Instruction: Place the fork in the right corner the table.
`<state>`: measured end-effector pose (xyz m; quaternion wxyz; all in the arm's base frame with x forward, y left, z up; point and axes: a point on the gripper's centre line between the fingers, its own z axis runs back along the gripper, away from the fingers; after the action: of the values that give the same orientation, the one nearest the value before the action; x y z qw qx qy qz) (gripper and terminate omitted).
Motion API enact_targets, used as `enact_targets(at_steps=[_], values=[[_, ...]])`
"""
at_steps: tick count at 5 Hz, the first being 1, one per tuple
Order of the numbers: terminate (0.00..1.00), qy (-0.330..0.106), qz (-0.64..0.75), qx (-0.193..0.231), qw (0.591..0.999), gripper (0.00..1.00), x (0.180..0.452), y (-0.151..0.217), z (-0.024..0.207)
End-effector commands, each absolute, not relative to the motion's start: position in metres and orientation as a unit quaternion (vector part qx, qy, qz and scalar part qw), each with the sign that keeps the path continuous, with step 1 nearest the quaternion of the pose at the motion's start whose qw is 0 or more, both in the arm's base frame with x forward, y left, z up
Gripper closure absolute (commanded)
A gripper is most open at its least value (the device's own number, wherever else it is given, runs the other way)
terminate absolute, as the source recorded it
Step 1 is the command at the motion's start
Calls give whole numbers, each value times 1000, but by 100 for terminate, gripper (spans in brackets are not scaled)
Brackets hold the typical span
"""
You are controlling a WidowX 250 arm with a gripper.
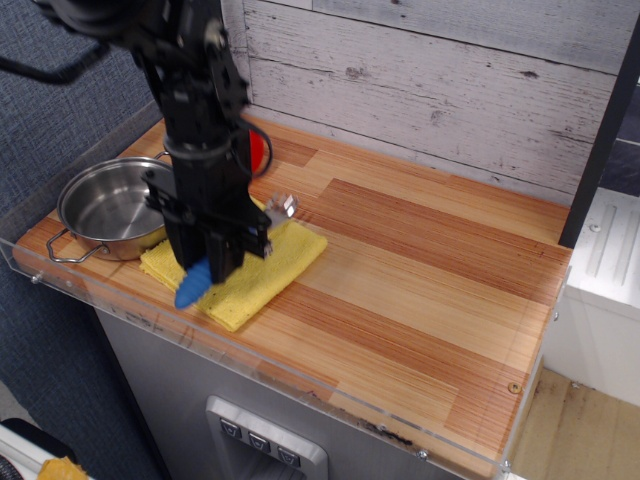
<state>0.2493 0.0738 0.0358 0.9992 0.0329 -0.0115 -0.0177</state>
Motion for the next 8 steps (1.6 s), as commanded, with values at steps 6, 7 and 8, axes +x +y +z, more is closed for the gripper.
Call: enact_targets(at_steps=[6, 7, 8], values=[[0, -33, -32, 20, 999, 100, 276, -92, 27], [0, -17, -16, 9, 1000, 100, 274, -106, 23], [0, -10, -12, 4, 1000, 100, 273, -111, 19]])
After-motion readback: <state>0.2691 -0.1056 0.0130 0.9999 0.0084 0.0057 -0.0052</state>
